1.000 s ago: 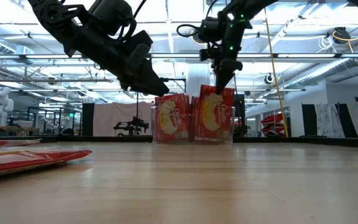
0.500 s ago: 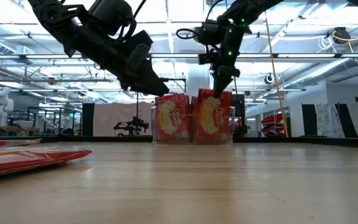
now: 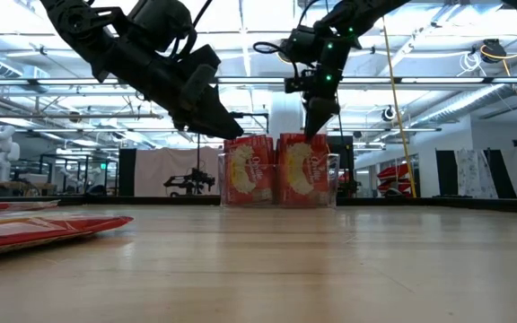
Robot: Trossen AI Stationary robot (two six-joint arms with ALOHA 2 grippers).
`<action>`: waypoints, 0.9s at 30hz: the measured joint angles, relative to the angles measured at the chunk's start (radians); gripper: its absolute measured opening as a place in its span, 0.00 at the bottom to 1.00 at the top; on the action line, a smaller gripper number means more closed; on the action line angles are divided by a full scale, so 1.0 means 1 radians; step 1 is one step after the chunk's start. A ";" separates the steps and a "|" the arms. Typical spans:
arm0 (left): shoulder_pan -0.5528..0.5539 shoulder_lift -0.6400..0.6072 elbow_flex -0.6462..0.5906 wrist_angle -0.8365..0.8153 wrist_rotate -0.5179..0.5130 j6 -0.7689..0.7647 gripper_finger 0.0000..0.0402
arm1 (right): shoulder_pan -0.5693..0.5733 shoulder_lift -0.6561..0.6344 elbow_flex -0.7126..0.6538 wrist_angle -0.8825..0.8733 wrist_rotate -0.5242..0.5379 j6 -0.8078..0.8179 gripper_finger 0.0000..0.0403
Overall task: Sort popcorn bags into baskets
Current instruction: Put the red popcorn bag into the transparent bin
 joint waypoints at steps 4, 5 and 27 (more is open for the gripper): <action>-0.005 0.000 0.000 -0.004 0.000 0.000 0.46 | 0.003 -0.004 0.000 0.032 0.107 0.029 0.38; -0.007 0.000 0.000 -0.005 0.000 0.000 0.46 | 0.003 -0.008 0.000 0.037 0.121 0.033 0.39; -0.018 -0.001 0.000 -0.144 -0.023 -0.082 0.46 | 0.191 -0.364 -0.147 0.099 -0.051 0.324 0.49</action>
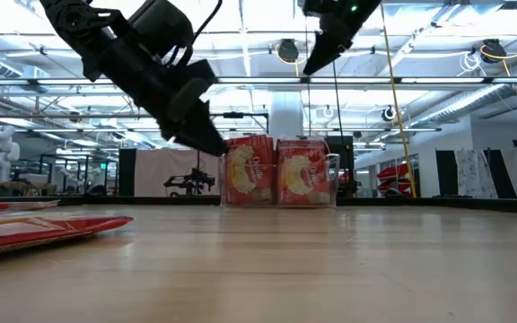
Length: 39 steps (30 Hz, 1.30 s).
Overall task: Sort popcorn bags into baskets
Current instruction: Put the red popcorn bag into the transparent bin
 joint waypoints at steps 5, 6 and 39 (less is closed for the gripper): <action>0.000 -0.059 0.001 -0.192 -0.001 -0.072 0.46 | 0.103 -0.129 -0.207 0.145 0.000 0.051 0.49; 0.000 -0.080 0.000 -0.259 -0.001 -0.097 0.46 | 0.124 -0.153 -0.250 0.179 -0.001 0.062 0.49; -0.209 -0.107 0.139 -1.051 0.397 0.258 0.46 | 0.633 -0.148 -0.727 0.834 -0.002 0.173 0.49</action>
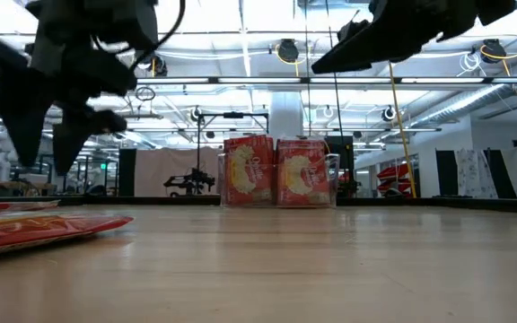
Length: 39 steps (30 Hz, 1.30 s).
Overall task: Sort popcorn bags into baskets
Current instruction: Put the red popcorn bag into the transparent bin
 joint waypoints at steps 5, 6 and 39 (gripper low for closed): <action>0.000 0.094 0.000 0.002 0.006 0.064 0.46 | 0.020 0.025 -0.030 0.038 0.000 -0.011 0.49; 0.003 0.114 0.000 0.002 0.007 0.073 0.46 | 0.022 0.025 -0.037 0.040 0.000 -0.009 0.49; 0.221 0.165 0.013 -0.098 -0.018 0.055 0.46 | 0.030 0.021 -0.117 0.162 0.001 0.000 0.49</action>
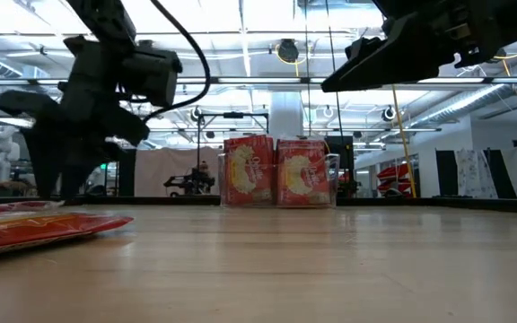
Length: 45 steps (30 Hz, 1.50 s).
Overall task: Sort popcorn bags into baskets
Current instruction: Put the red popcorn bag into the transparent bin
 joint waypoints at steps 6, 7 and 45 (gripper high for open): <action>0.060 -0.001 -0.061 0.080 0.050 0.066 0.46 | 0.011 0.000 0.000 0.000 0.000 -0.001 0.49; 0.064 0.000 -0.072 0.080 0.053 0.082 0.46 | 0.012 0.000 0.000 -0.001 -0.001 -0.001 0.49; -0.157 -0.276 0.223 0.232 -0.683 -0.170 0.00 | -0.060 0.166 0.002 0.425 0.345 0.226 0.50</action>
